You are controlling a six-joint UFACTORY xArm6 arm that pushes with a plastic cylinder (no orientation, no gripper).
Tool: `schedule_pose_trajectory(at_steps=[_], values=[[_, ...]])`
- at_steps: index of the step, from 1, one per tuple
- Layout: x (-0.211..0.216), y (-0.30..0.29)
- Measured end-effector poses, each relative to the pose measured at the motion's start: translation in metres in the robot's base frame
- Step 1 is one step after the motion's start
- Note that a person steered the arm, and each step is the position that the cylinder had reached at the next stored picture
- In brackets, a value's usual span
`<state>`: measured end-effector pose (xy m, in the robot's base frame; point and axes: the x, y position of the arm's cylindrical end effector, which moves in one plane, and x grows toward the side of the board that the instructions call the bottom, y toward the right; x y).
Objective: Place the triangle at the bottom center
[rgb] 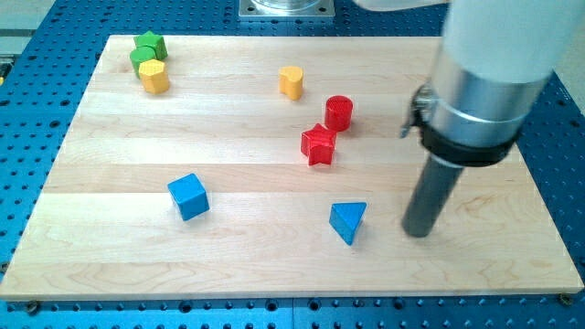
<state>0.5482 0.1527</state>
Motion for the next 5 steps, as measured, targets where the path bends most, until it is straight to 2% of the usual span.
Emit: schedule_pose_trajectory(at_steps=[1,2,3,4,5], values=[[-0.012,-0.025],[0.028,-0.065],[0.027,-0.085],[0.004,-0.042],[-0.015,-0.05]])
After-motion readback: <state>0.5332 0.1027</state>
